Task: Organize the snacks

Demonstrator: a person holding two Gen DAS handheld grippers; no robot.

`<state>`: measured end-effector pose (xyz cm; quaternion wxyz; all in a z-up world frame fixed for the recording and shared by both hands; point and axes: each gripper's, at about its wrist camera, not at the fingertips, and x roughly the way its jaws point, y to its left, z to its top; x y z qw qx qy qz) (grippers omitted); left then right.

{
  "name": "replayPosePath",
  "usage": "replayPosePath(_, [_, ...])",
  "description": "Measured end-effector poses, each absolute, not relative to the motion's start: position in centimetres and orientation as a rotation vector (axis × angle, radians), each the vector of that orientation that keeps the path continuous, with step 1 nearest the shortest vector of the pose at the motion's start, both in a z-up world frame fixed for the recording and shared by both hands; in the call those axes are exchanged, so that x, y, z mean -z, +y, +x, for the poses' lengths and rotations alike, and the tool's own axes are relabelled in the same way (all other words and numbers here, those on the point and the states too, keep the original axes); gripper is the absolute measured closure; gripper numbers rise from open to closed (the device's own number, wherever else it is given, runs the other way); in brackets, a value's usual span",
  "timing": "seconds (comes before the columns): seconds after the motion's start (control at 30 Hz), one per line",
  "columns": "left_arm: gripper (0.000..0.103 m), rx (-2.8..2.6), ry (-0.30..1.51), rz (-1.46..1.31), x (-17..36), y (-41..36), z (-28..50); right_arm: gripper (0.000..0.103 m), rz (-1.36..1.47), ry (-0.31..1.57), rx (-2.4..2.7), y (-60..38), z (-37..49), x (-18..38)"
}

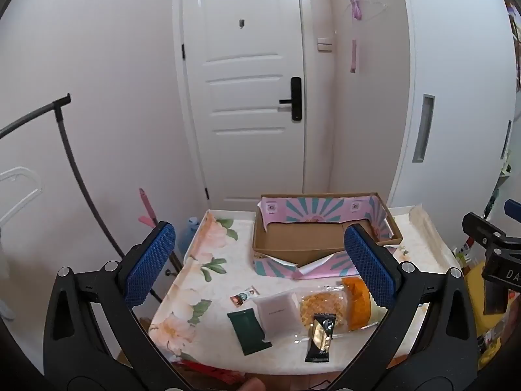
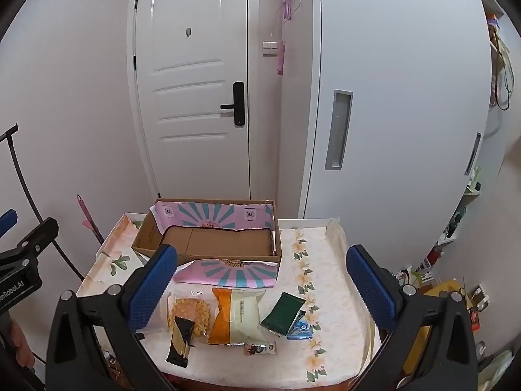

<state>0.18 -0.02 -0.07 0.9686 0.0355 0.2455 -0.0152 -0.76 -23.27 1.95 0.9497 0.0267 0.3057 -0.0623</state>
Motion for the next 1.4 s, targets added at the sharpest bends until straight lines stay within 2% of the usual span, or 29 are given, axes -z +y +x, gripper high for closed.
replayPosePath(1.4, [0.000, 0.031, 0.474, 0.048, 0.2, 0.4, -0.1, 0.000, 0.064, 0.615, 0.113, -22.5, -0.5, -1.5])
